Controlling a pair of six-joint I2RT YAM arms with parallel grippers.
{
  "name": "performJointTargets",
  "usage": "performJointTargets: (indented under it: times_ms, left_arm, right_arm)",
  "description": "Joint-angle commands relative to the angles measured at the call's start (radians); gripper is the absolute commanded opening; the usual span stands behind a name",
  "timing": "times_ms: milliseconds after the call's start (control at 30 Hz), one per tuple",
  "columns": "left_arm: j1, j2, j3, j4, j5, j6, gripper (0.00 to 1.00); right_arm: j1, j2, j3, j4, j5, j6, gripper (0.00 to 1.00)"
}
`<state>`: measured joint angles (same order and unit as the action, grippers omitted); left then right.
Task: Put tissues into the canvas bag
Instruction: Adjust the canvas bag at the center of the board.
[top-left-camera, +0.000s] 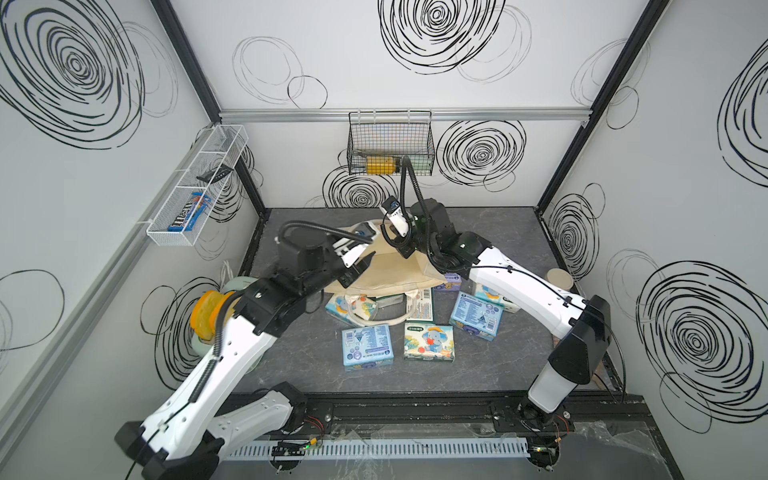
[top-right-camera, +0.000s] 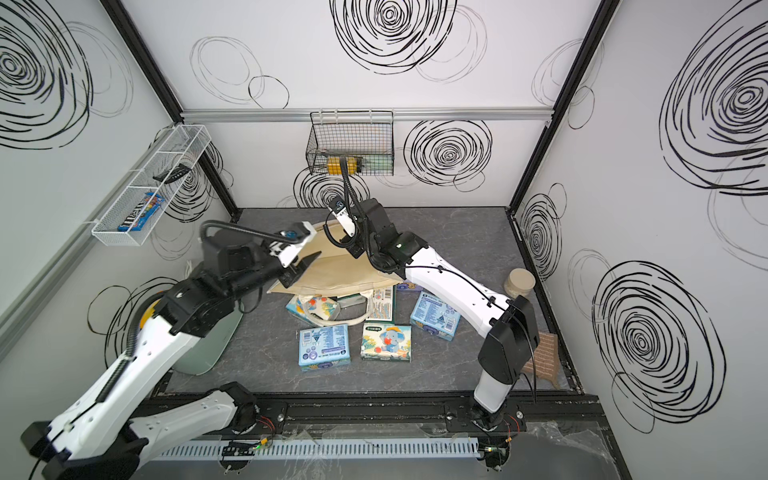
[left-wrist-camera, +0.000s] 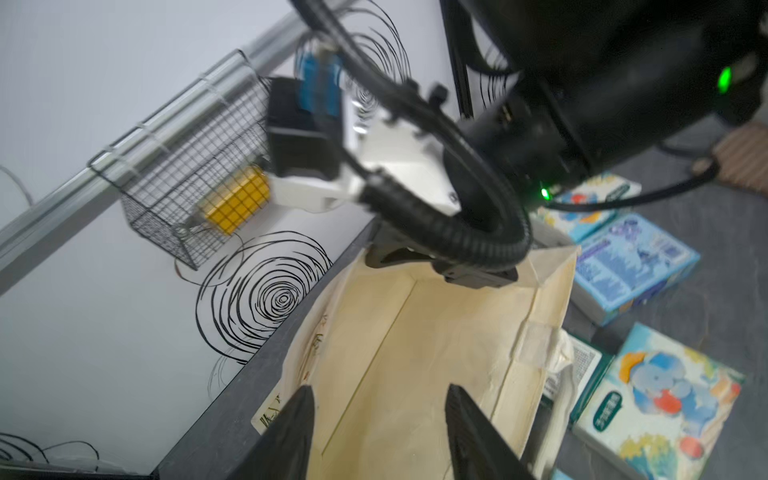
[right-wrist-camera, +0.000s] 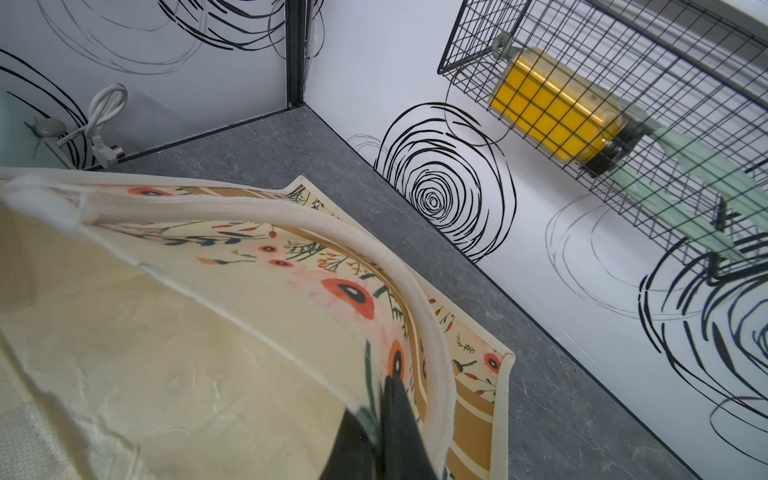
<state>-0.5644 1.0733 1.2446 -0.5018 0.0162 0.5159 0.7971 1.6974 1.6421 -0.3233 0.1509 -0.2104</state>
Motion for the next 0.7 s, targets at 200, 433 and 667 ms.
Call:
performJointTargets:
  times_ms: [200,433,667]
  left_arm:
    - [0.076,-0.039,-0.16,0.21,-0.245,0.248,0.6]
    - [0.139,-0.098,-0.241,0.349,-0.23,0.243,0.62]
    - [0.193,-0.015,-0.227,0.283,-0.077,0.188,0.55]
  right_arm:
    - [-0.004,-0.048,0.011,-0.016,-0.015,-0.001,0.0]
    - [-0.004,-0.06,0.002,-0.023,-0.019,-0.009,0.0]
    - [-0.004,-0.059,0.017,-0.035,-0.017,-0.018,0.0]
